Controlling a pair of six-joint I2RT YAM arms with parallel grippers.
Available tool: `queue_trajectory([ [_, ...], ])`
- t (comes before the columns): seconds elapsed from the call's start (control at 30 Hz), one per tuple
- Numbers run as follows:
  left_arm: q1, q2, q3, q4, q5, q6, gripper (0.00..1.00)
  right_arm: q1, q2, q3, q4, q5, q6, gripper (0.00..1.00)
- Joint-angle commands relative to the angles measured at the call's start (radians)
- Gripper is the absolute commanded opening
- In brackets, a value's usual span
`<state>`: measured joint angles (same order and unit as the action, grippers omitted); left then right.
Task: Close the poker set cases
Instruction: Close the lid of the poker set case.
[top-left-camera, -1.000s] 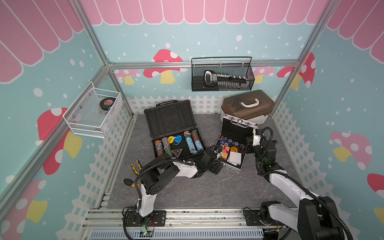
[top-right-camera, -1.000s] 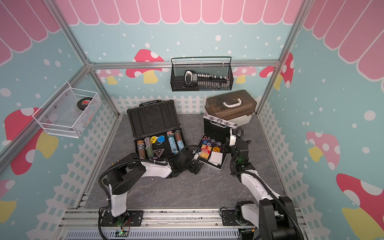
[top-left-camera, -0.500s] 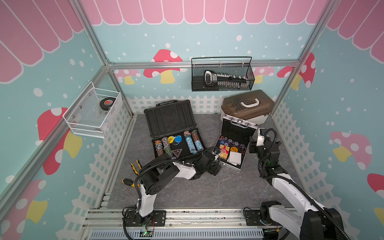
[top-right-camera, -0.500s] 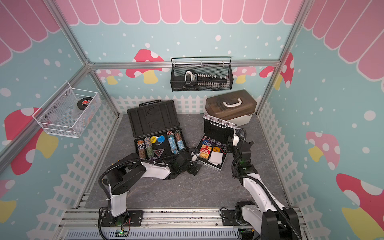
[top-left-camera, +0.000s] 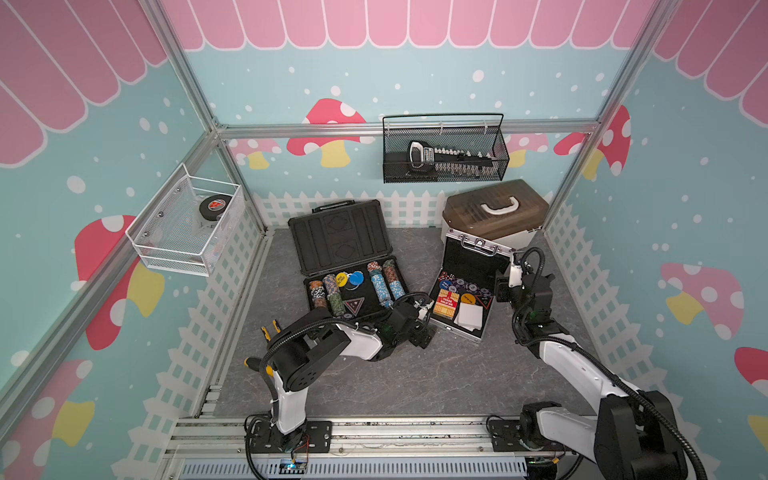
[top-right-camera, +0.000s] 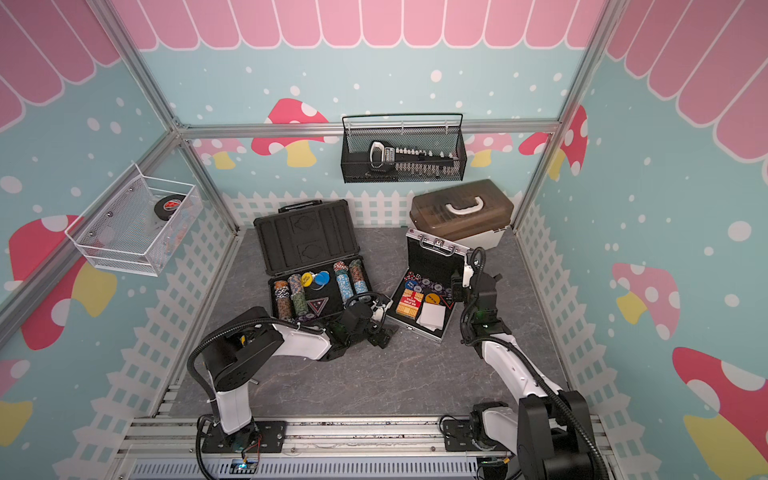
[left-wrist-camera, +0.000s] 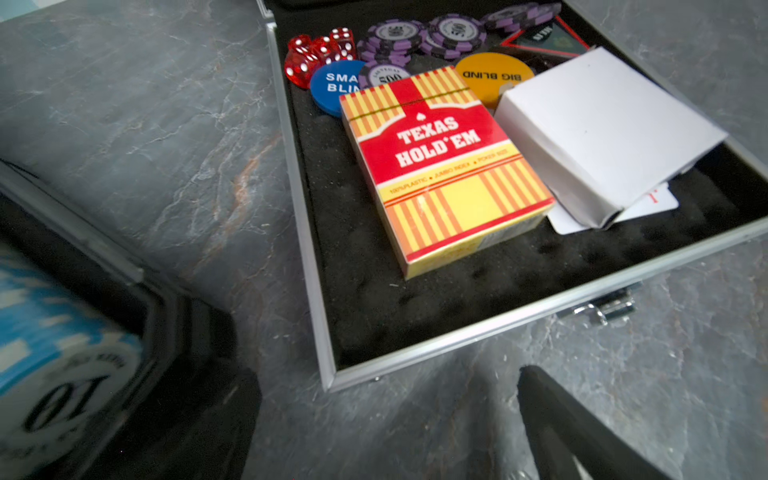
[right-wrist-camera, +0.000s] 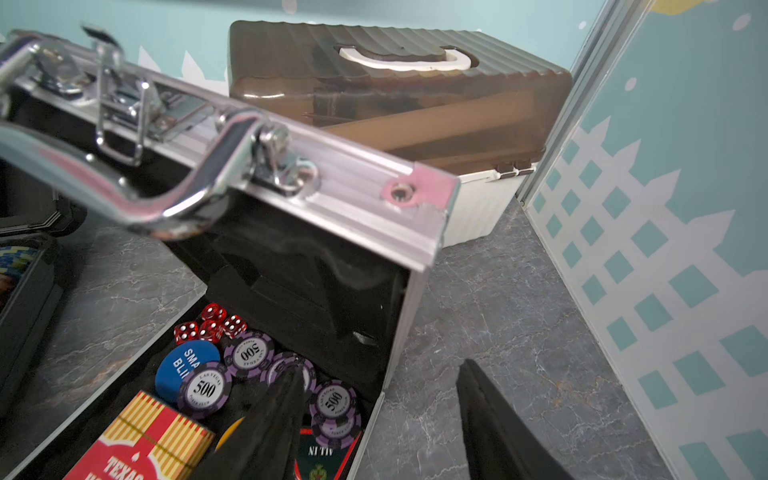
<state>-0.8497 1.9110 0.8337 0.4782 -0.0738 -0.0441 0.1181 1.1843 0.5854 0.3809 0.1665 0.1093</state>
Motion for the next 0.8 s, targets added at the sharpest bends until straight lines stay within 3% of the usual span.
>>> queue_trajectory([
  [0.0,0.014,-0.026,-0.015,0.056,0.029,-0.013,0.97,0.0,0.036,0.044,0.07,0.037,-0.024,0.59],
  [0.57,0.023,-0.033,-0.01,0.046,0.03,-0.01,0.97,-0.002,0.097,0.04,0.165,0.157,-0.096,0.49],
  [0.77,0.023,-0.041,-0.009,0.039,0.024,-0.01,0.97,-0.002,0.142,0.056,0.184,0.146,-0.111,0.38],
])
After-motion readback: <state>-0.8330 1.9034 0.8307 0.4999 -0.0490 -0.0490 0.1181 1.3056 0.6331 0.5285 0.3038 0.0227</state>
